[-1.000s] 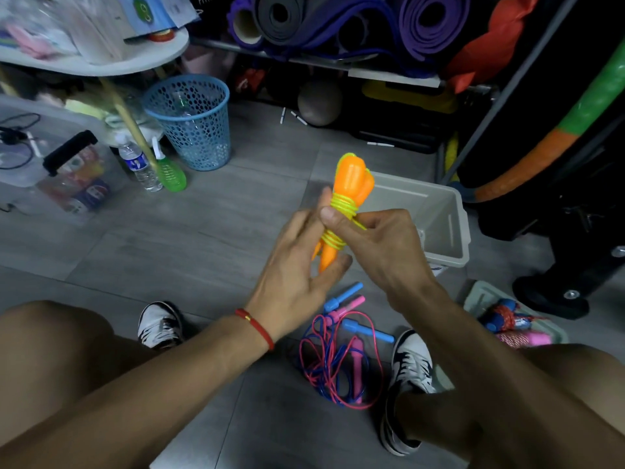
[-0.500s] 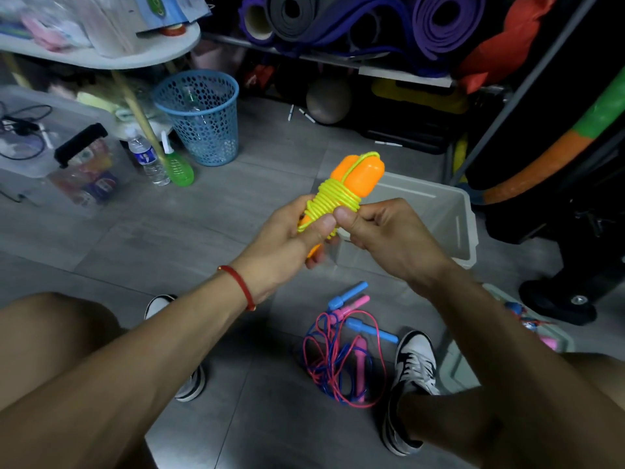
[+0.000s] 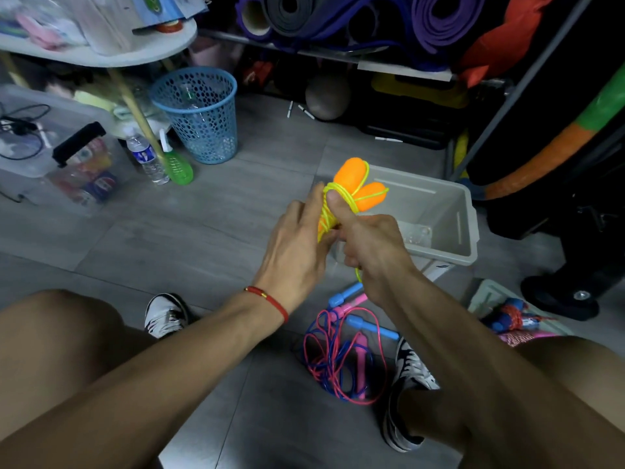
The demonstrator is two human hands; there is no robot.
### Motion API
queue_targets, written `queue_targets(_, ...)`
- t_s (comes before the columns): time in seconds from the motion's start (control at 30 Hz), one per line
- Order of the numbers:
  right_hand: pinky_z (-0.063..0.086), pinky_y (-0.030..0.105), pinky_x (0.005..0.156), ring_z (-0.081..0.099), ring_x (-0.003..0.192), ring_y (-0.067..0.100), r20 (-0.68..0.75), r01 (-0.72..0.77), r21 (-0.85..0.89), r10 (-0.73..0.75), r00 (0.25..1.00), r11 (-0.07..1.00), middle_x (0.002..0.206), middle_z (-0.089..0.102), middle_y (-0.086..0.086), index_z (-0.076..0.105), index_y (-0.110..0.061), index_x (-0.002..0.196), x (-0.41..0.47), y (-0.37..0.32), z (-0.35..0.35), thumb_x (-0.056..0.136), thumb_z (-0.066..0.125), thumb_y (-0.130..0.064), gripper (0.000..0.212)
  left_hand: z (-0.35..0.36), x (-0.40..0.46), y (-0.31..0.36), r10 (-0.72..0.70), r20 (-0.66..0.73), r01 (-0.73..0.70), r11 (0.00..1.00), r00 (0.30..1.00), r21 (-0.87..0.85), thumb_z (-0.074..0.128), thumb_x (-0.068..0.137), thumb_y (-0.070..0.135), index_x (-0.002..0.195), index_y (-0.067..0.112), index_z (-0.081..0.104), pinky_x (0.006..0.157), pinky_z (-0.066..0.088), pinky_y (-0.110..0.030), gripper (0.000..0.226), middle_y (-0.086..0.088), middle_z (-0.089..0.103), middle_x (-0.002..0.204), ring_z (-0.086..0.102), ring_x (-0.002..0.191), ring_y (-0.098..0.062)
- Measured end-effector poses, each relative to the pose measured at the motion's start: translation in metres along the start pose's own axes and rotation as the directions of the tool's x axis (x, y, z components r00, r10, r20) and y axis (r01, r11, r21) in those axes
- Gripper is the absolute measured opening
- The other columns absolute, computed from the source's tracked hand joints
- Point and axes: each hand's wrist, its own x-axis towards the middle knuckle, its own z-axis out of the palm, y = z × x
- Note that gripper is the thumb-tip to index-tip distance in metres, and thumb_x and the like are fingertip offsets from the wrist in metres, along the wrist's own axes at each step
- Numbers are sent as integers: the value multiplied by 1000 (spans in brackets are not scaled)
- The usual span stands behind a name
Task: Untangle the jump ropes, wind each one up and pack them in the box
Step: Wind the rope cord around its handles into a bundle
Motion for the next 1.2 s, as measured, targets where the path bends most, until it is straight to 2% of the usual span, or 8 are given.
queue_targets(0.1,24,31,51,30,44,12,16,89,10,-89,996,996,63,42,8,61,-12,75,7,-3,-10,69,76,-69,59,-7,1,5,-68,103,96,950,992,-297,60,92,44,155,32,30,88,52,-36,71,-7,58,116,59,99,-15)
queue_targets(0.2,18,32,51,22,48,13,195,190,50,-197,961,980,60,32,6,61,-10,81,9,-7,-19,72,73,-71,63,-28,11,8,-211,286,355,522,935,-776,55,97,38,141,26,53,66,52,-28,46,-12,64,105,57,79,-11)
queue_targets(0.27,23,28,47,25,44,9,303,247,85,-261,917,965,51,35,-5,67,0,85,6,-8,-26,90,68,-50,51,-38,13,4,-200,401,448,385,894,-807,59,91,32,133,19,55,57,47,-29,44,-28,58,96,54,70,-21)
queue_targets(0.37,27,29,50,30,48,13,449,312,35,-294,844,949,56,43,6,67,9,93,7,-11,-33,93,64,-46,55,-47,13,-3,-95,556,539,426,826,-727,63,88,29,127,2,55,53,41,-27,48,-47,53,107,49,77,-33)
queue_targets(0.47,31,32,52,32,55,20,480,376,-66,-301,824,924,64,38,11,65,10,90,9,-12,-38,86,66,-53,64,-52,13,-3,-58,572,520,498,818,-694,62,89,24,110,7,67,55,42,-25,28,-23,65,89,53,70,-25)
queue_targets(0.73,52,43,68,64,68,24,251,533,-445,-471,846,720,74,70,17,78,-16,83,15,6,-29,87,68,-55,41,-45,9,-1,-314,430,526,622,847,-580,65,93,10,112,-3,67,73,60,-42,23,-30,69,94,66,77,-30)
queue_targets(1.0,48,37,55,60,60,30,226,700,-657,-812,538,280,65,68,5,75,-17,82,-6,10,-17,92,58,-32,24,-33,13,3,-456,283,526,598,844,-605,73,90,15,106,-3,69,67,61,-40,25,-20,73,86,67,65,-23)
queue_targets(1.2,52,40,59,64,68,28,272,784,-576,-850,450,231,78,70,10,75,-11,102,-7,11,-18,98,56,-25,24,-36,11,10,-521,302,567,480,798,-669,74,88,17,100,-5,72,66,63,-39,24,-17,72,78,66,64,-23)
